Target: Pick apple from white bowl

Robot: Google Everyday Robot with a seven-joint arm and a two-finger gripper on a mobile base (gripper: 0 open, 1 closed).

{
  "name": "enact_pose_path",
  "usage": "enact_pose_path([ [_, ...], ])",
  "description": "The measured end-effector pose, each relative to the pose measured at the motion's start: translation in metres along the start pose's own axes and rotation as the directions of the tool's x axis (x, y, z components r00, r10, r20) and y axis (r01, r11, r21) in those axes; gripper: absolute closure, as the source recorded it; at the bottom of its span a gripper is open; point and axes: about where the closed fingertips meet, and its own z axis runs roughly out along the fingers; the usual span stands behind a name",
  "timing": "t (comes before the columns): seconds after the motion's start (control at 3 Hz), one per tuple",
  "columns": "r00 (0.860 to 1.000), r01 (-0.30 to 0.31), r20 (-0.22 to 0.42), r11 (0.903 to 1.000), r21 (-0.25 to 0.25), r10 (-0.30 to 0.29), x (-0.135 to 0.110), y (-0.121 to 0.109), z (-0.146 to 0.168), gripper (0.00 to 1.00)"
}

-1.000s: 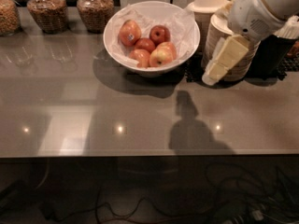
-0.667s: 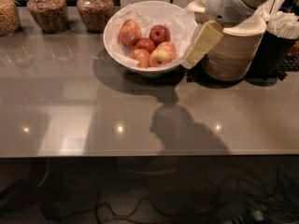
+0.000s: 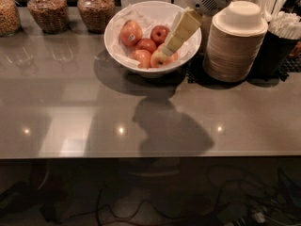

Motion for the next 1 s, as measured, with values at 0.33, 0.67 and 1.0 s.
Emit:
enact_pose_path([
  [0.33,1.0,0.006,0.002,0.9998,0.018,-0.006,-0.001,-0.001,0.001,0.0],
  [0.67,0.999,0.04,0.032,0.9968,0.069,-0.043,-0.005,-0.011,0.019,0.0],
  [1.0,0.994,0.053,0.091,0.9886,0.141,-0.066,-0.016,-0.032,0.038,0.0],
])
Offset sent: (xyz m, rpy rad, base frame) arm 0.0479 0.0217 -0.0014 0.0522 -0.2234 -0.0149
